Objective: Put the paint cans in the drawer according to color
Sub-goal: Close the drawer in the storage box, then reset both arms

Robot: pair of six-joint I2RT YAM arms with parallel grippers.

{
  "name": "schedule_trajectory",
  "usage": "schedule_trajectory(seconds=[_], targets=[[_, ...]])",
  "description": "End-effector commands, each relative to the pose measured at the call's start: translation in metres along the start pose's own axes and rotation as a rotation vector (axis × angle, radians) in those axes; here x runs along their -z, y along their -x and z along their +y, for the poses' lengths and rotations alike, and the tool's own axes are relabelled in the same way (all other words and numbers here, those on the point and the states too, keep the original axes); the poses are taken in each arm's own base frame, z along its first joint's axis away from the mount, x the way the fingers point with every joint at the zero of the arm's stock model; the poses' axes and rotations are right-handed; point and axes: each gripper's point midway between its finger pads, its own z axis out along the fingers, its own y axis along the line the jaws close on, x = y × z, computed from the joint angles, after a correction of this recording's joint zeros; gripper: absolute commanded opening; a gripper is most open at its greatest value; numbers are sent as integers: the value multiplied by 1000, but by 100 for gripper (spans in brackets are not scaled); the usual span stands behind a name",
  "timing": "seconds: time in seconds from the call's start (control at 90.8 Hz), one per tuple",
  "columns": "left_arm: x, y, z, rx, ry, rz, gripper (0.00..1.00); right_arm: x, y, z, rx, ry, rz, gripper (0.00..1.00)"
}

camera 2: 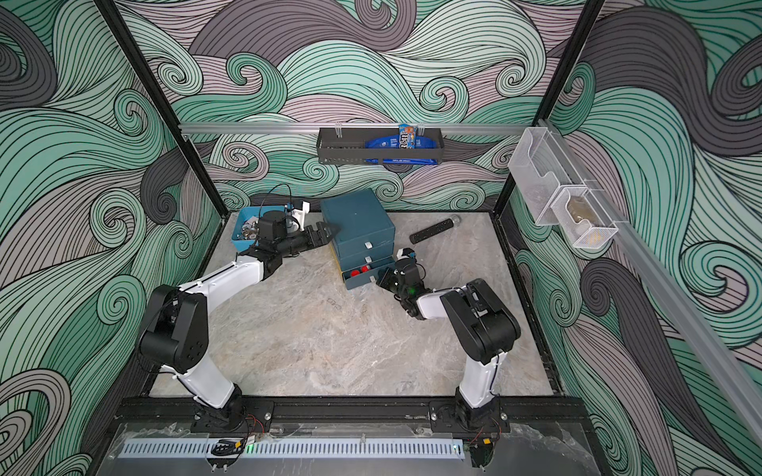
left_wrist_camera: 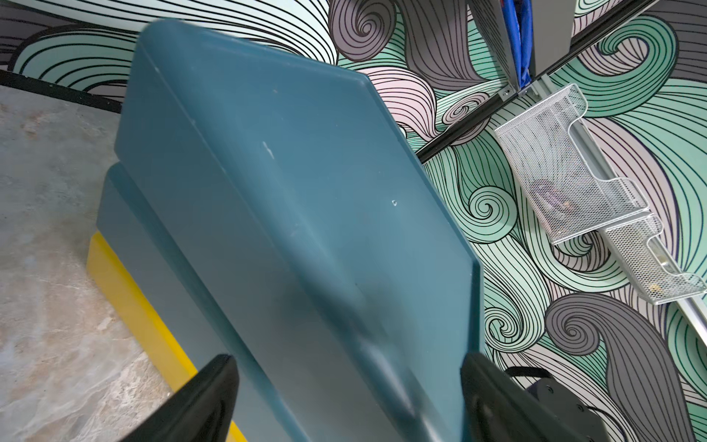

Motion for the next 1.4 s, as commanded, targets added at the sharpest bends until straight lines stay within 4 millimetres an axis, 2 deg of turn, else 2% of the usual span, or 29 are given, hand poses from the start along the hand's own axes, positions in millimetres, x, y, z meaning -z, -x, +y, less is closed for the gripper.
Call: schedule_trajectory(seconds=[0.0, 0.209, 0.341, 0.363, 0.396, 0.44, 0.528, 0.561, 0.627, 0.716, 0.771, 0.793, 0.859, 0.892, 0.969, 0.98, 1.09, 1.156, 1.2, 1.266, 1.387], targets=[[-4, -4, 4, -16, 12, 9, 94, -12, 21, 30, -51, 138, -52, 0], [-4, -5, 1, -24, 11, 9, 94, -21, 19, 33, -104, 204, -57, 0], [-3, -4, 1, -33, 19, 3, 94, -8, 20, 34, -89, 206, -73, 0], [-2, -3, 1, -36, 19, 2, 94, -4, 20, 34, -79, 202, -77, 6], [-1, -2, 0, -43, 22, -4, 95, 2, 19, 32, -63, 187, -81, 24], [2, 1, -1, -53, 31, -18, 97, 16, 27, 37, -34, 174, -108, 39], [9, 8, -3, -86, 49, -53, 99, 42, 34, 31, 42, 82, -134, 53], [12, 12, -3, -95, 60, -71, 99, 57, 42, 35, 72, 62, -160, 60], [19, 21, -5, -107, 87, -113, 99, 84, 52, 30, 130, -16, -203, 70], [34, 40, -12, -143, 118, -200, 99, 131, 72, 33, 214, -82, -305, 82], [48, 51, -18, -183, 132, -269, 99, 157, 82, 31, 273, -128, -366, 98], [53, 55, -20, -200, 143, -298, 99, 174, 88, 35, 294, -135, -403, 99], [73, 66, -21, -238, 193, -386, 99, 204, 97, 28, 369, -211, -469, 100], [93, 75, -28, -264, 215, -456, 99, 216, 101, 19, 393, -273, -499, 100], [128, 81, -26, -324, 297, -579, 99, 243, 110, 6, 449, -372, -575, 100], [131, 80, -18, -326, 337, -597, 99, 248, 112, 5, 450, -378, -589, 100], [182, 66, 0, -414, 506, -731, 99, 279, 119, -10, 498, -471, -681, 100], [198, 48, 14, -484, 578, -748, 99, 297, 124, -24, 475, -549, -743, 100], [205, 36, 30, -499, 651, -742, 99, 302, 126, -32, 458, -572, -761, 100], [216, 20, 57, -491, 765, -747, 99, 298, 125, -42, 444, -572, -745, 100], [230, -14, 102, -455, 941, -728, 99, 278, 122, -64, 465, -608, -681, 100]])
